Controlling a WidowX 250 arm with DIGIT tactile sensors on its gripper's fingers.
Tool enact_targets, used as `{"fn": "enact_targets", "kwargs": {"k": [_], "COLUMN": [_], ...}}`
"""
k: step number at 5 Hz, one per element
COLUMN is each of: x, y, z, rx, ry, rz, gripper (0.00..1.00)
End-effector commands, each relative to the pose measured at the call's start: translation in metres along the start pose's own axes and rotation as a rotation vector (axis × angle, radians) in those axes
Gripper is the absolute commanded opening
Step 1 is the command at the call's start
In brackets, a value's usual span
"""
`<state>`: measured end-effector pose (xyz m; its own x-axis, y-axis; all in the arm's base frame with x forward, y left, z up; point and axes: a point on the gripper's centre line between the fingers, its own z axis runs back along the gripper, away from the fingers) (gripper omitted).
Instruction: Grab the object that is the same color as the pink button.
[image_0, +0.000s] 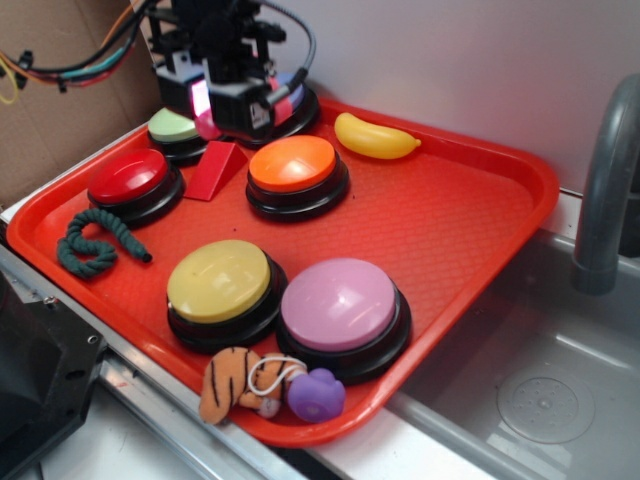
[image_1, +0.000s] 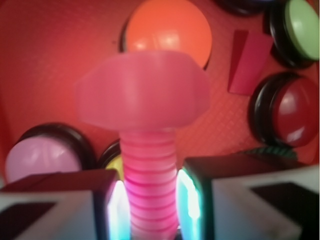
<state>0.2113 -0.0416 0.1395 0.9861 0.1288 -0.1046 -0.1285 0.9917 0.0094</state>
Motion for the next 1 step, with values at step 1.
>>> {"fn": "enact_targets", "kwargs": {"k": [1], "x": [0.0053], "y": [0.0140], "z": [0.0249], "rx": [0.036], "ry": [-0.090], "rz": [-0.024], "gripper": [0.00]}}
